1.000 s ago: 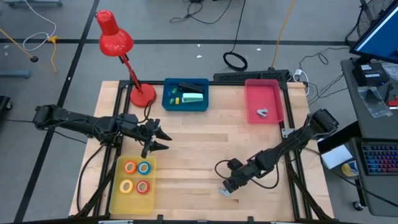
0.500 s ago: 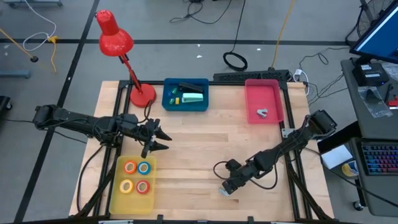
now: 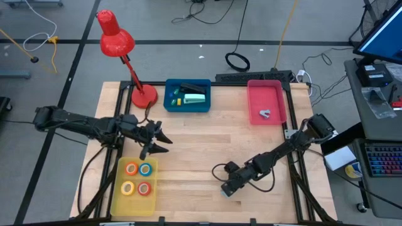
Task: Pick and place Stapler, Stapler remover, tape
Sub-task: Put the gray staple remover into the pink bin
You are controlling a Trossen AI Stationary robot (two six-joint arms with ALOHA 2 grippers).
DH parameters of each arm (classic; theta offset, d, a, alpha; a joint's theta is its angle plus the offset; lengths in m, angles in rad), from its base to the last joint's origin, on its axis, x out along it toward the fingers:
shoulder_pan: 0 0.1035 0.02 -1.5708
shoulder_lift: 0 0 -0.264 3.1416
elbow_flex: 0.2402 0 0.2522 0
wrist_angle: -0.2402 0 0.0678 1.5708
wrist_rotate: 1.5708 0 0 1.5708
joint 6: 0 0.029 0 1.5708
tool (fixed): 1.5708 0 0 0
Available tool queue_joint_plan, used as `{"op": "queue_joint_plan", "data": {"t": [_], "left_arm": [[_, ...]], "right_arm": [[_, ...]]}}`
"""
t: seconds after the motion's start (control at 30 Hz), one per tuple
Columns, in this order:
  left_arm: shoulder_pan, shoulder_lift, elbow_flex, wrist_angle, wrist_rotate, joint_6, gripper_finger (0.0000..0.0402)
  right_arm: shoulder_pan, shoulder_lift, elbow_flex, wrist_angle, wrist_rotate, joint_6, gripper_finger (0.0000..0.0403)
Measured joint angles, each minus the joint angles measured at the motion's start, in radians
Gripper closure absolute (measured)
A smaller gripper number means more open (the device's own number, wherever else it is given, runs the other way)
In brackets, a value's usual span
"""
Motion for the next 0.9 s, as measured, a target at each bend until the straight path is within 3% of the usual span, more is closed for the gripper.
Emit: {"op": "queue_joint_plan", "data": {"t": [0.17, 0.5, 0.7, 0.9], "left_arm": [[0.0, -0.094, 0.0, -0.007, 0.027, 0.022, 0.019], [0.0, -0.31, 0.0, -0.177, 0.02, 0.057, 0.019], [0.0, -0.332, 0.0, -0.256, 0.015, 0.078, 0.019], [0.0, -0.332, 0.0, -0.264, 0.011, 0.122, 0.019]], "right_arm": [[0.0, -0.002, 0.0, 0.004, -0.002, -0.004, 0.0383], [-0.027, -0.037, 0.0, -0.003, -0.007, -0.006, 0.0383], [-0.119, -0.186, 0.0, -0.043, 0.027, -0.098, 0.0383], [-0.254, -0.402, 0.0, -0.288, 0.127, -0.238, 0.0383]]}}
